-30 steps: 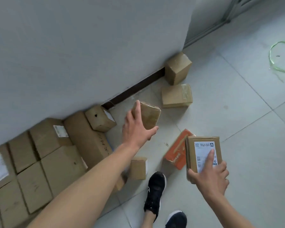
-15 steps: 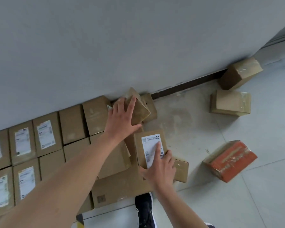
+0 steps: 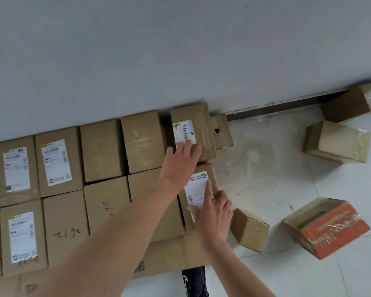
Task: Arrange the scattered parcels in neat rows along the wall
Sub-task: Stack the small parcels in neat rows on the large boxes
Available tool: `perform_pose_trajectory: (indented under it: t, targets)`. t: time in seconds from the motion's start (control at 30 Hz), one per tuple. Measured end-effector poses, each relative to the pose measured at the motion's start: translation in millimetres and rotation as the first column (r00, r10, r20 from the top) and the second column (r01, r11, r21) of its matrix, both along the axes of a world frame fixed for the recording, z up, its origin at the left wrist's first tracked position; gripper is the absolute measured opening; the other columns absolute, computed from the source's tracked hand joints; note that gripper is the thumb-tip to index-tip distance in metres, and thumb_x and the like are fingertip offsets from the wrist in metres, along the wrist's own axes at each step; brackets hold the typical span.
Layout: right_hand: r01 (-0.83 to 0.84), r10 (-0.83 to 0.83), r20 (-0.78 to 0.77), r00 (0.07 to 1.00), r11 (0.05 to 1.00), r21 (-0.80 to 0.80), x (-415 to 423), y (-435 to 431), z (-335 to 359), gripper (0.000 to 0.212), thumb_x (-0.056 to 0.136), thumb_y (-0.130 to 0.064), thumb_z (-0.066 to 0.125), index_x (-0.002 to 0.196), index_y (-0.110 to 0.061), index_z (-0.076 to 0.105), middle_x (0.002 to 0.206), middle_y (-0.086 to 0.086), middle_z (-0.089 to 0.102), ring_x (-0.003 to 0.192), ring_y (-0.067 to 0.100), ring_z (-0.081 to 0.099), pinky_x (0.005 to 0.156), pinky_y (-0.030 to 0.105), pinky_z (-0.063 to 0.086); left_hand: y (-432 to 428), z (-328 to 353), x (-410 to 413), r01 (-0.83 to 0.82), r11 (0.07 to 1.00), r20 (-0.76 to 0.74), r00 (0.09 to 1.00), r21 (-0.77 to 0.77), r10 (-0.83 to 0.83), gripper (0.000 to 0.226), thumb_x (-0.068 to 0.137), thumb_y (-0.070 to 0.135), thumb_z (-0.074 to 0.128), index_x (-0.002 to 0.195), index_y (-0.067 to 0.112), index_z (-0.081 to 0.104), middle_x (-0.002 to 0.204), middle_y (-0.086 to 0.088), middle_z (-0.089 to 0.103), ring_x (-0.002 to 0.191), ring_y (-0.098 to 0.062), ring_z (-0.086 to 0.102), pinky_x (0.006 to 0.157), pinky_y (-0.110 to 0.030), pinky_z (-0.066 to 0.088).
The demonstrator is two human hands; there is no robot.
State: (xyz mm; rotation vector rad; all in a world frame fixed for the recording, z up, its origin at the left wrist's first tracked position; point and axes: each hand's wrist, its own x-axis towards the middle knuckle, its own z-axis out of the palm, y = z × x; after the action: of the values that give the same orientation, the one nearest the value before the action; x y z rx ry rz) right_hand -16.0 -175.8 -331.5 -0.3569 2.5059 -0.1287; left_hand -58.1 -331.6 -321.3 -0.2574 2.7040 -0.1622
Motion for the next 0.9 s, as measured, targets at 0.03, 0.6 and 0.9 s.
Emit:
perform_pose_trajectory:
  t: [0.03,0.6,0.9]
  targets:
    - [-0.009,0.009,-0.007,1.000,1.000,-0.005,-1,-2,0,0.094,0.086,-0.063,0.057,0.156,-0.030,0.004,0.144,0.017,0.030,0.123,0.032,0.037,0.098,0.038,0.038,-4,-1,4,-0.022,1.000,0.030,0.999,0.000,0.022,0.088,0.074,0.024,0.076,0.143,0.012,0.023,0.135,-0.017,0.039,0.108,-0.030,0.048,0.081,-0.041,0.042]
    - [-0.174,0.201,0.125,0.972,0.965,-0.197,-46,21,-9,0.097,0.084,-0.069,0.054,0.155,-0.035,-0.005,0.136,0.013,0.036,0.115,0.027,0.042,0.083,0.033,0.049,10,-19,-60,-0.359,0.931,0.144,0.927,0.067,0.347,0.063,0.102,0.049,0.020,0.156,0.023,0.001,0.160,-0.013,-0.023,0.145,-0.047,-0.015,0.109,-0.068,0.025]
    - [-0.223,0.228,0.029,0.973,0.966,-0.131,-148,106,-7,0.073,0.097,-0.059,0.037,0.156,-0.023,0.011,0.159,0.015,0.022,0.141,0.033,0.031,0.106,0.041,0.035,86,-7,-102,-0.199,0.965,0.006,0.980,0.170,0.201,0.062,0.101,0.050,0.019,0.155,0.022,0.007,0.163,-0.018,0.002,0.149,-0.038,0.000,0.116,-0.064,0.007]
